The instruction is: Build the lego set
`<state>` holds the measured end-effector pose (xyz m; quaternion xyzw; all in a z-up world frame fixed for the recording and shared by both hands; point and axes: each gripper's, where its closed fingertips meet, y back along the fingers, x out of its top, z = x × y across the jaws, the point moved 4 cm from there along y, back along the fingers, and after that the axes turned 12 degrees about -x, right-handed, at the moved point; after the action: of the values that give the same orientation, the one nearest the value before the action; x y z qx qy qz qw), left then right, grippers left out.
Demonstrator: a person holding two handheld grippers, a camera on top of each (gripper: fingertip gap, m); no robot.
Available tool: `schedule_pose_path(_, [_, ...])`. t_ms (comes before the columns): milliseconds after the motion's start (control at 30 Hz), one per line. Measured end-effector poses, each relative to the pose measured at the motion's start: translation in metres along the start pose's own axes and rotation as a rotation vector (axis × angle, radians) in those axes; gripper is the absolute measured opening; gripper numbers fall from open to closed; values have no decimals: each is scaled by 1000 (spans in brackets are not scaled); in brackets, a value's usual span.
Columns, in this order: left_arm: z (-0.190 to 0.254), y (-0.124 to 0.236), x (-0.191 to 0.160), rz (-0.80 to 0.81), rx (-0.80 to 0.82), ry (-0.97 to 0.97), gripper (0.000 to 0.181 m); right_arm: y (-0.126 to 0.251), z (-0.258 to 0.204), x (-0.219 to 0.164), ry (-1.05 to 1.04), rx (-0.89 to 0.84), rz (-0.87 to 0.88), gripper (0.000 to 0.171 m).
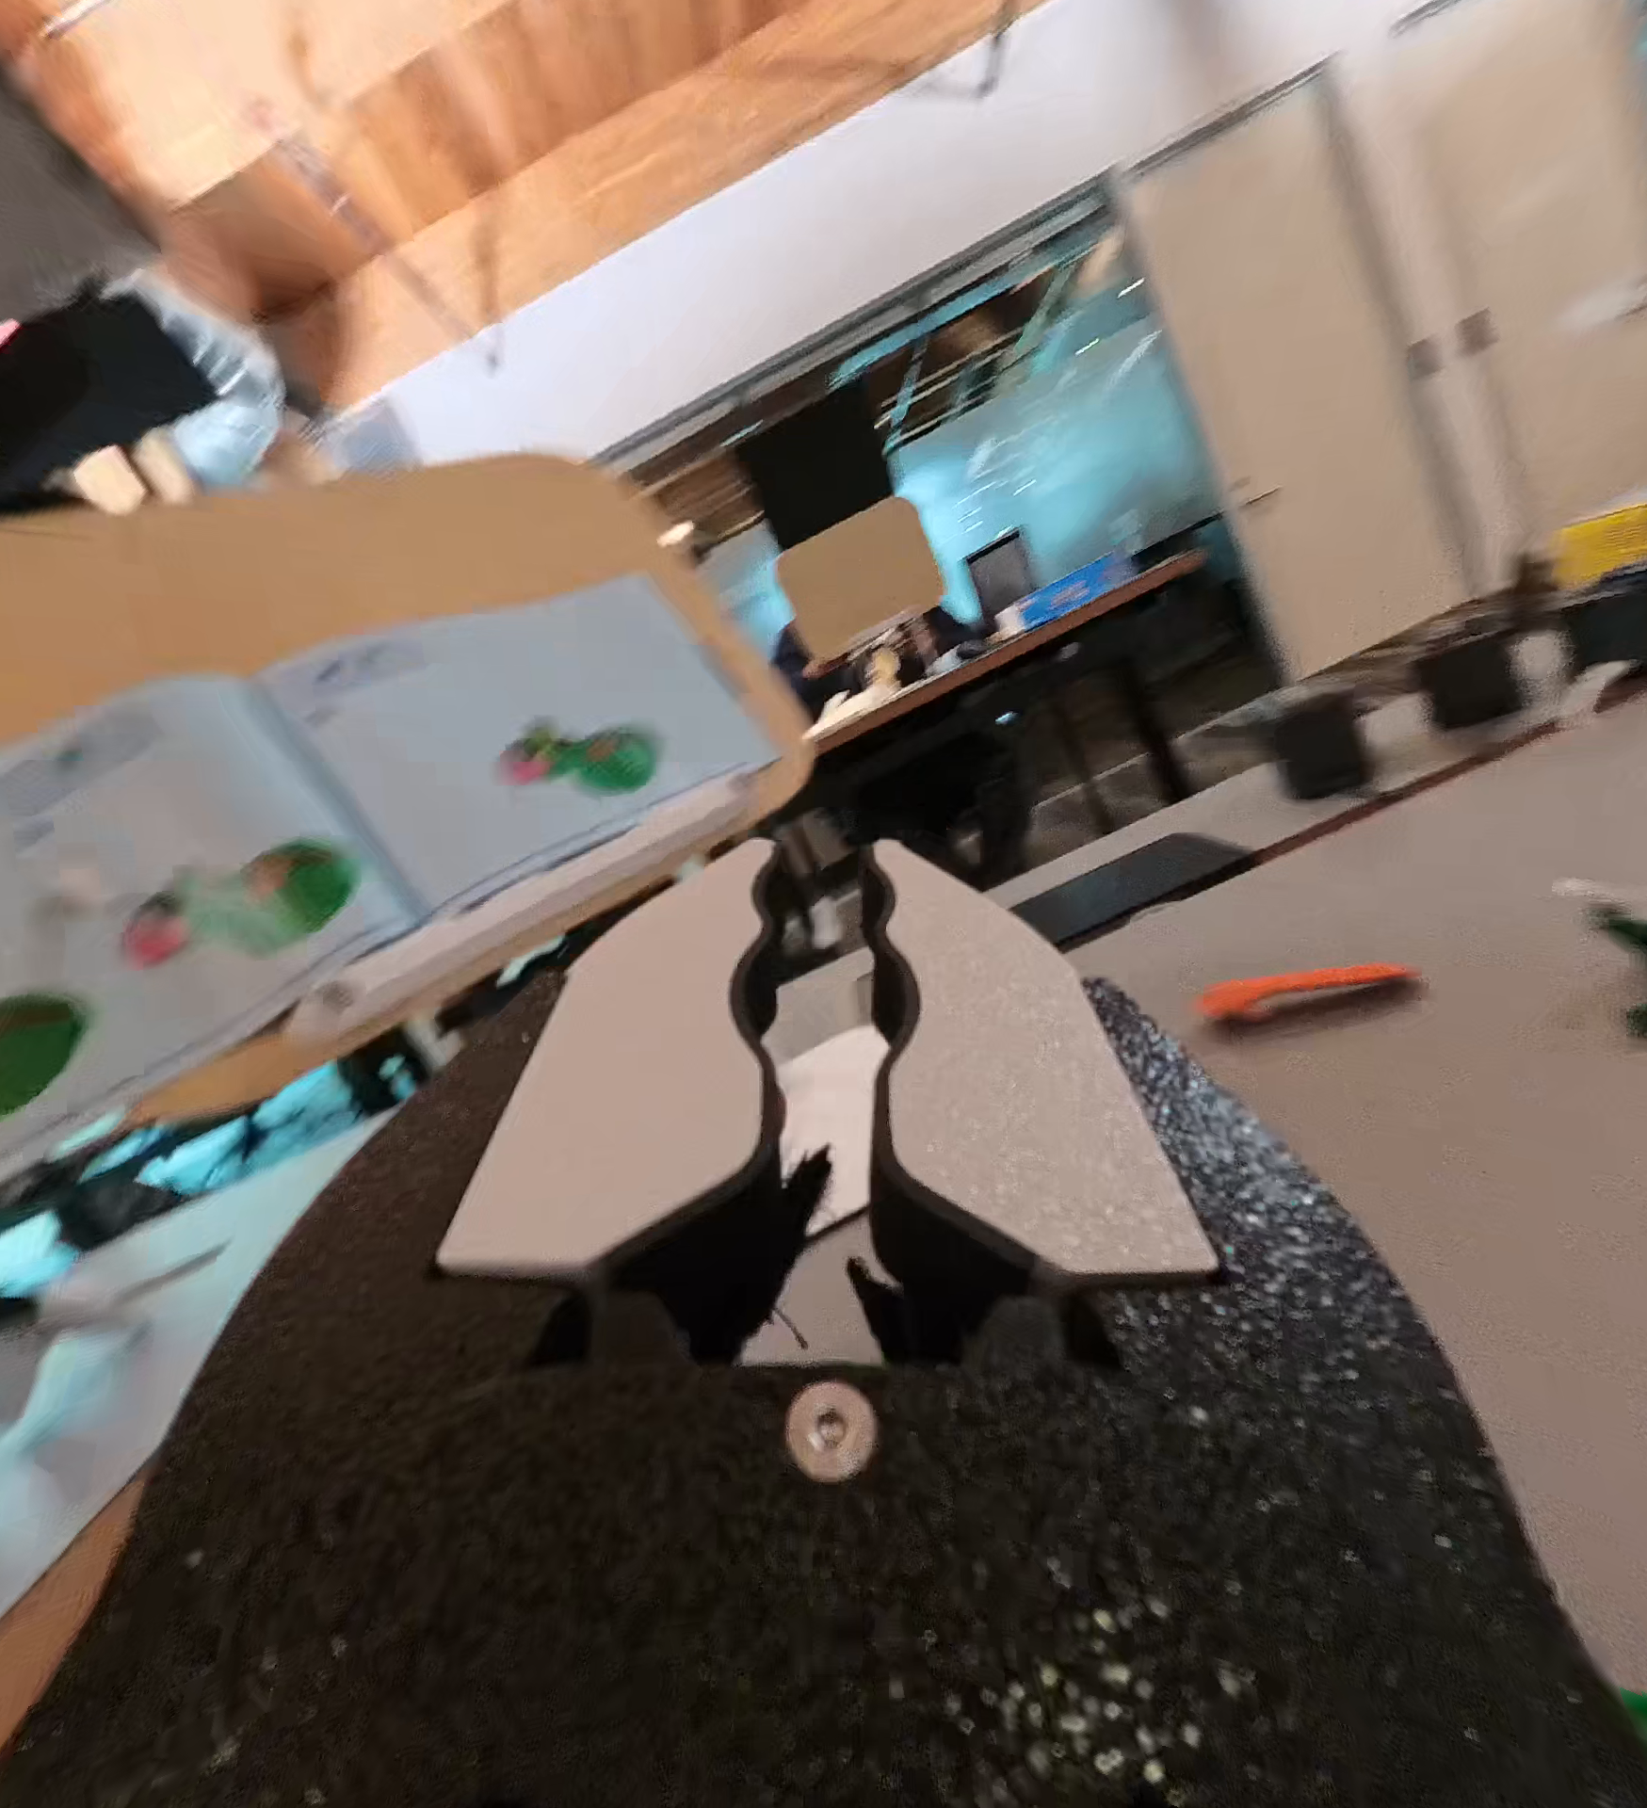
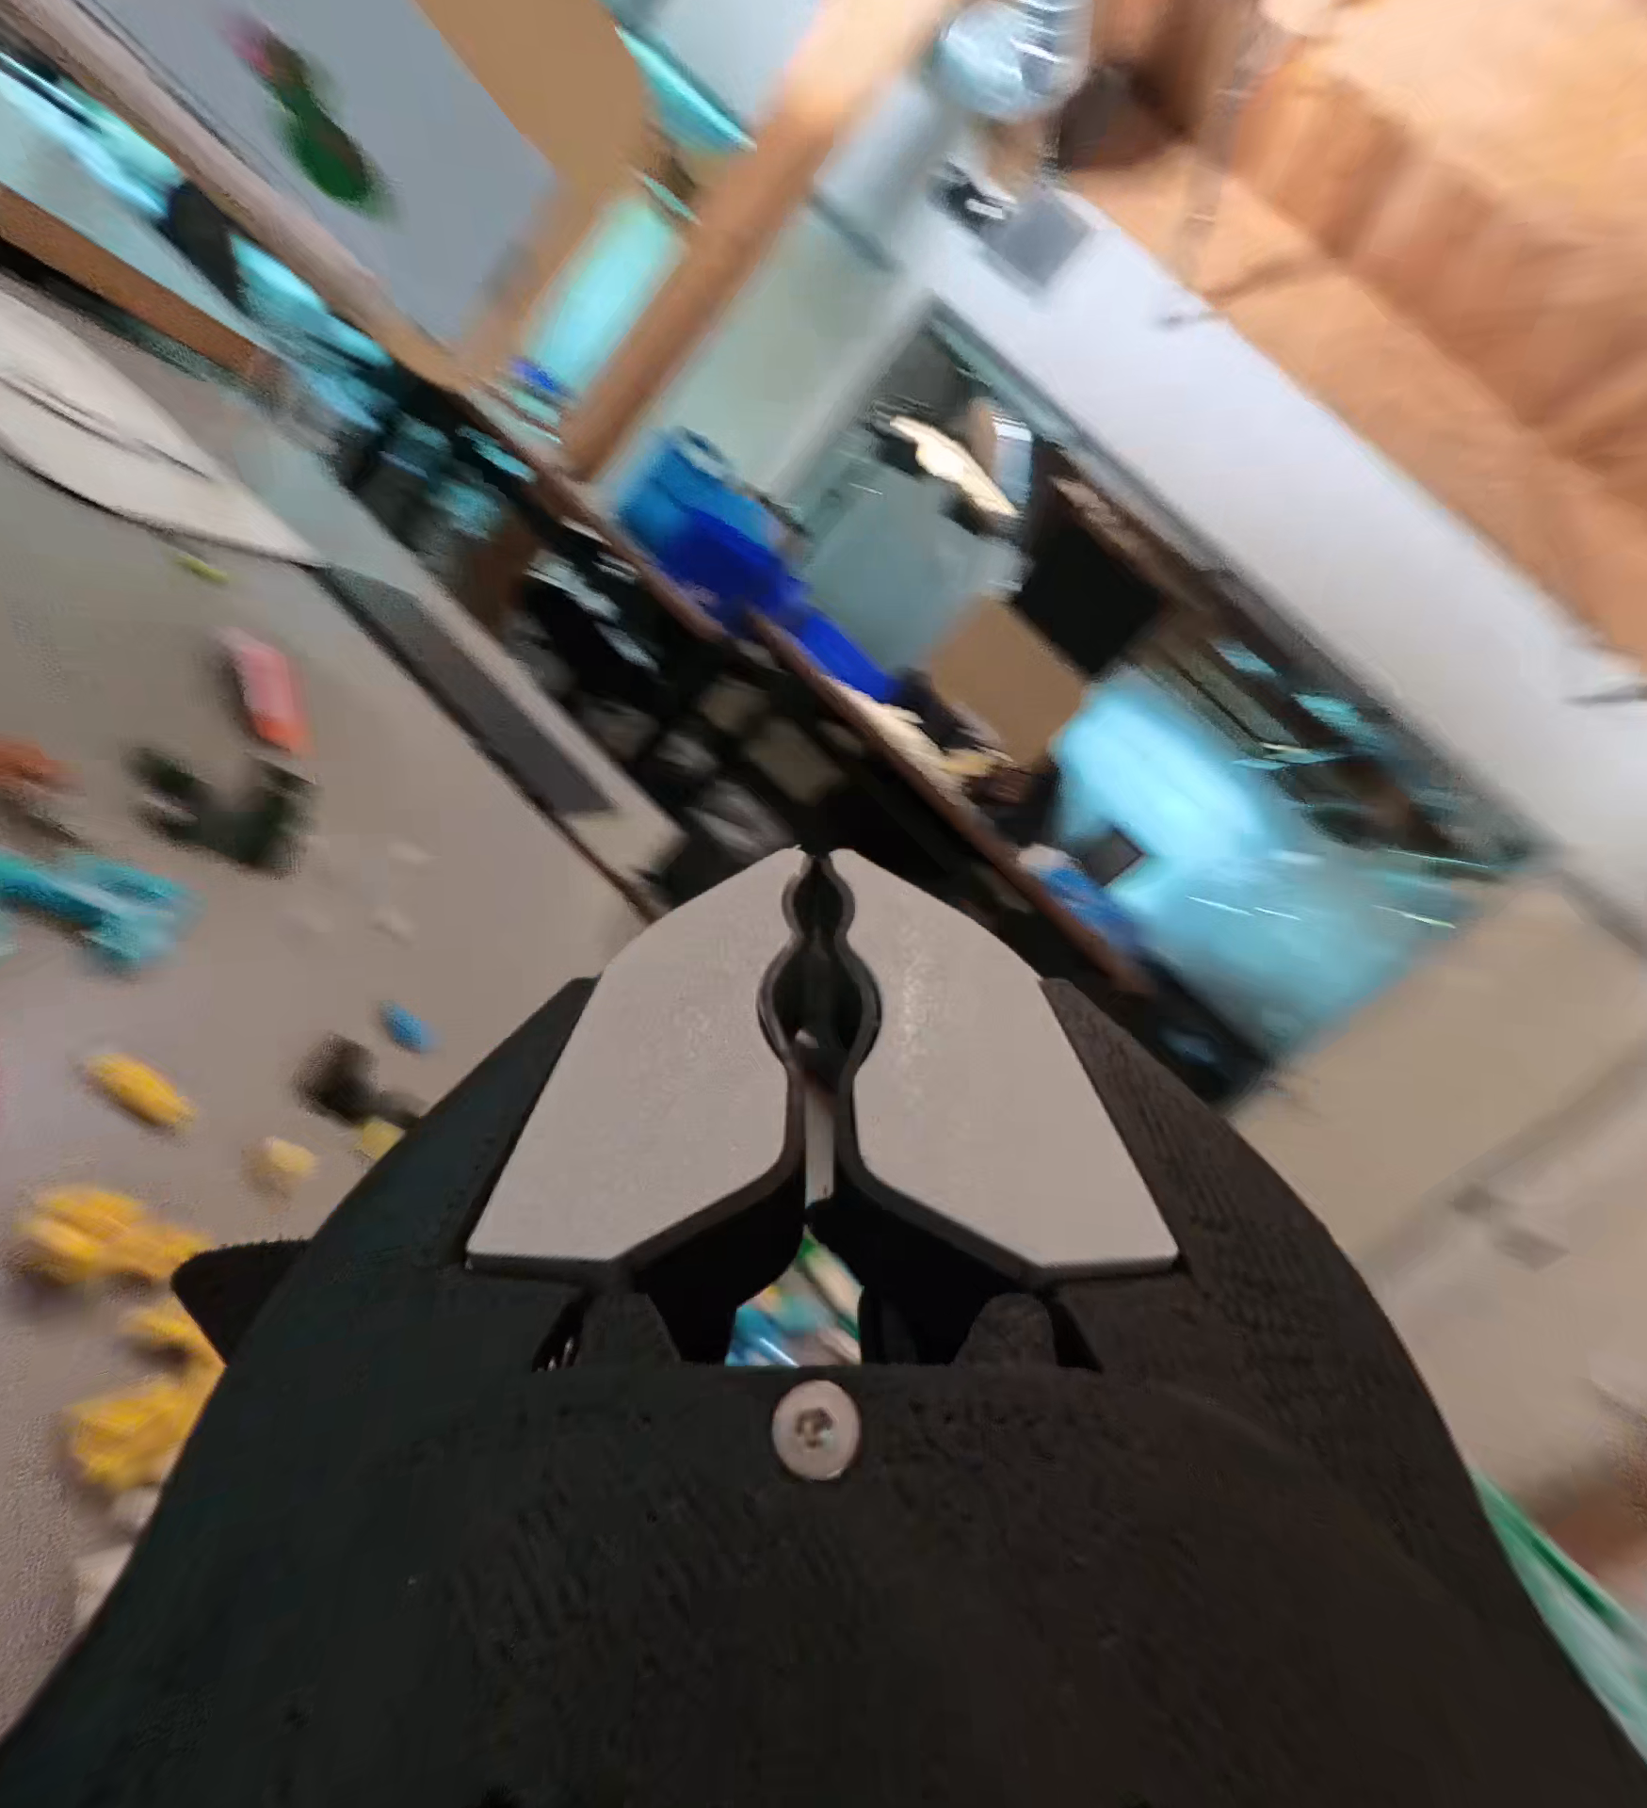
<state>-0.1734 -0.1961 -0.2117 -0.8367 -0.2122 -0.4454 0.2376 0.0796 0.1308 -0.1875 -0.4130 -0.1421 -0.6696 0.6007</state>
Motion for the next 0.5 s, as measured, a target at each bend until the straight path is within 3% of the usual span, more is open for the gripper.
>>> schedule_pose_path(133, [-59,14,-45,-113,111,126,14,-44,-99,85,-347,573,128,6])
schedule_pose_path(267, [-80,20,-61,-147,72,123,16,-87,-199,111,-208,951,61,36])
schedule_pose_path(333, [-75,18,-63,-168,-53,107,18,-102,-242,110,-140,1122,28,45])
schedule_pose_path(400, [-61,16,-66,-206,-259,153,24,-109,-275,107,-69,1311,-2,32])
schedule_pose_path(500, [-62,19,-64,-207,-317,185,30,-121,-313,106,1,1498,-41,39])
